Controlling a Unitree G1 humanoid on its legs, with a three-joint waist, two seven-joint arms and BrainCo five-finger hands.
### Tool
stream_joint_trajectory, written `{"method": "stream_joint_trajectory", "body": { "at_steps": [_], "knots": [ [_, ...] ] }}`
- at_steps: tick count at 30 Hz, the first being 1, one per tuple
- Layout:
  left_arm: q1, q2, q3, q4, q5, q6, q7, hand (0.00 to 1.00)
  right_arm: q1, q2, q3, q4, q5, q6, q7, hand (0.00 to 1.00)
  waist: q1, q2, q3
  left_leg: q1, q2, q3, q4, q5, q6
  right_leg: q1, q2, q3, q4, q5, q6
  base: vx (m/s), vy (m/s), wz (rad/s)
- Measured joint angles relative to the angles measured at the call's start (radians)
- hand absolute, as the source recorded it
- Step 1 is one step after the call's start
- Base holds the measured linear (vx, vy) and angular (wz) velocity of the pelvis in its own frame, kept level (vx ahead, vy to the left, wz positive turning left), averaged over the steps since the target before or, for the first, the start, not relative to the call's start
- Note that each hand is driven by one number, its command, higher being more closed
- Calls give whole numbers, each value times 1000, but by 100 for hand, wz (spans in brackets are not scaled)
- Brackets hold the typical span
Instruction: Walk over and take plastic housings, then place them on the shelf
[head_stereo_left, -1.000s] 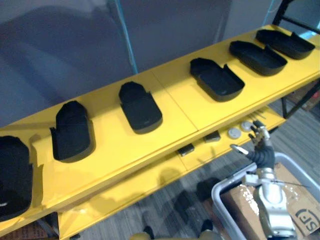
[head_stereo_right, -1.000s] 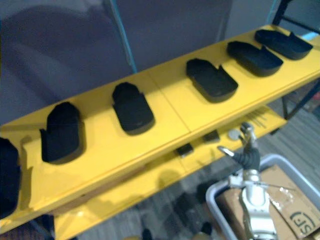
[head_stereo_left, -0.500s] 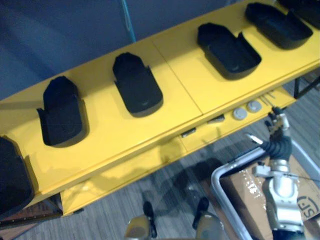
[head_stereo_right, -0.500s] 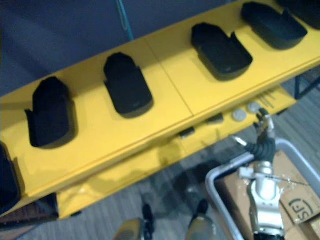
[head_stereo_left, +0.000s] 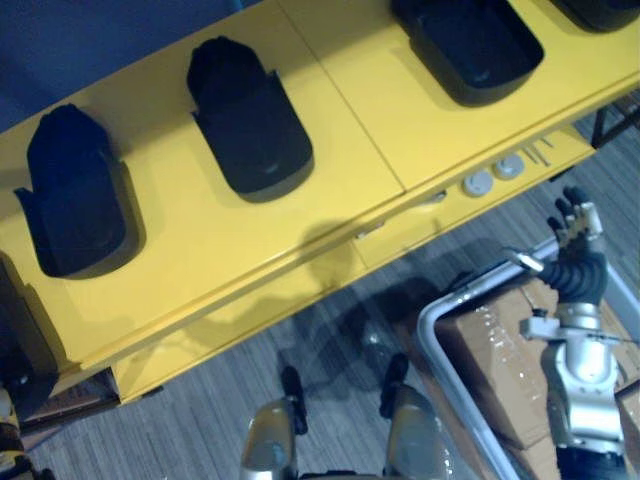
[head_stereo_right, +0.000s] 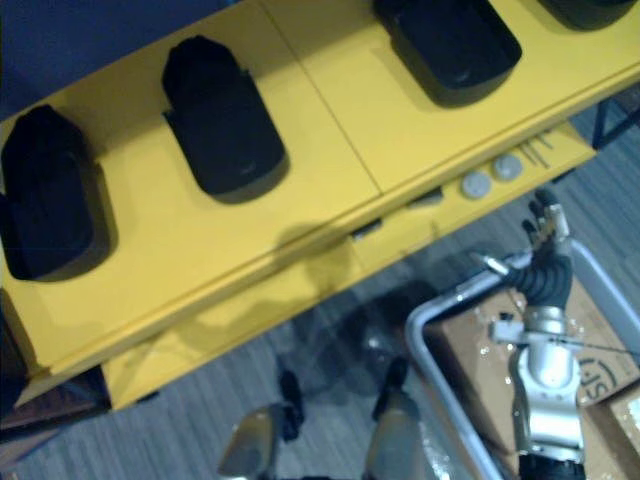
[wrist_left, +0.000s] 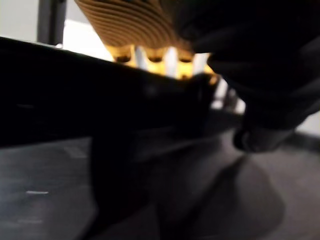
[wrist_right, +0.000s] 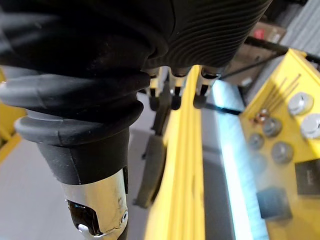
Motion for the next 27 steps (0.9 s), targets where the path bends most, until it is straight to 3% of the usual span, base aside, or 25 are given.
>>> {"method": "stream_joint_trajectory", "body": {
  "at_steps": [3, 8, 12, 14, 18, 19, 21, 22, 23, 25, 27],
  "knots": [
    [-19, -2, 3, -52, -8, 26, 74, 0, 18, 15, -15, -28, 0, 0, -1, 0, 0, 0, 0, 4, 0, -1, -1, 0, 0, 4, 2, -2, -4, 1, 1, 27, -2, 1],
    [-51, 0, 9, -119, -81, 19, 222, 0, 40, 46, -22, -27, -1, -4, -2, 0, 1, 1, -1, 54, 0, -4, -23, 1, -1, 53, 6, -9, -27, 2, 2, 50, 4, 2],
    [-50, 59, 44, -175, -123, -68, 336, 0, 73, 74, -18, -27, -1, -38, -2, 0, 3, 4, -14, 112, -11, -4, -76, 10, -3, 117, 11, -22, -83, 13, 18, 56, 19, 3],
    [-57, 78, 51, -201, -147, -127, 374, 0, 97, 98, -9, -25, -1, -43, -3, 0, 4, 10, -51, 130, -17, -10, -101, 17, -3, 140, 11, -35, -107, 17, 23, 112, 21, 10],
    [-53, 73, 53, -336, -153, -302, 431, 0, 146, 148, 13, -25, -1, -83, -6, 0, 12, 27, -175, 219, -17, -12, -173, 21, -7, 230, 25, -56, -164, 19, 26, 156, 20, 5],
    [-47, 68, 53, -384, -153, -319, 435, 0, 151, 156, 13, -25, -1, -92, -6, 0, 12, 26, -190, 232, -16, -15, -182, 21, -7, 243, 27, -59, -170, 19, 26, 126, 15, 11],
    [6, -17, 84, -615, -144, -400, 437, 0, 154, 184, 13, -28, 3, -121, 2, 0, 11, 27, -222, 270, -14, -22, -209, 21, -7, 284, 32, -60, -181, 19, 26, 100, 26, 10],
    [24, -51, 94, -671, -143, -416, 438, 0, 154, 193, 13, -28, 11, -125, 8, 0, 12, 26, -232, 279, -14, -22, -215, 21, -7, 291, 33, -60, -185, 19, 26, 106, 36, 12],
    [88, -166, 124, -804, -137, -459, 433, 0, 154, 220, 18, -29, 20, -131, 16, 0, 13, 20, -250, 288, -14, -26, -218, 21, -7, 314, 37, -64, -201, 19, 26, 68, 22, 12],
    [124, -248, 130, -863, -143, -483, 420, 0, 154, 235, 22, -30, 20, -131, 16, 0, 21, 12, -257, 289, -11, -30, -217, 21, -8, 324, 41, -65, -213, 19, 26, 37, 2, 14],
    [196, -409, 126, -942, -150, -545, 374, 0, 143, 245, 32, -30, 20, -131, 16, 0, 30, -7, -267, 288, -6, -60, -216, 20, -9, 365, 53, -102, -256, 25, 33, 20, -42, 34]
  ]
}}
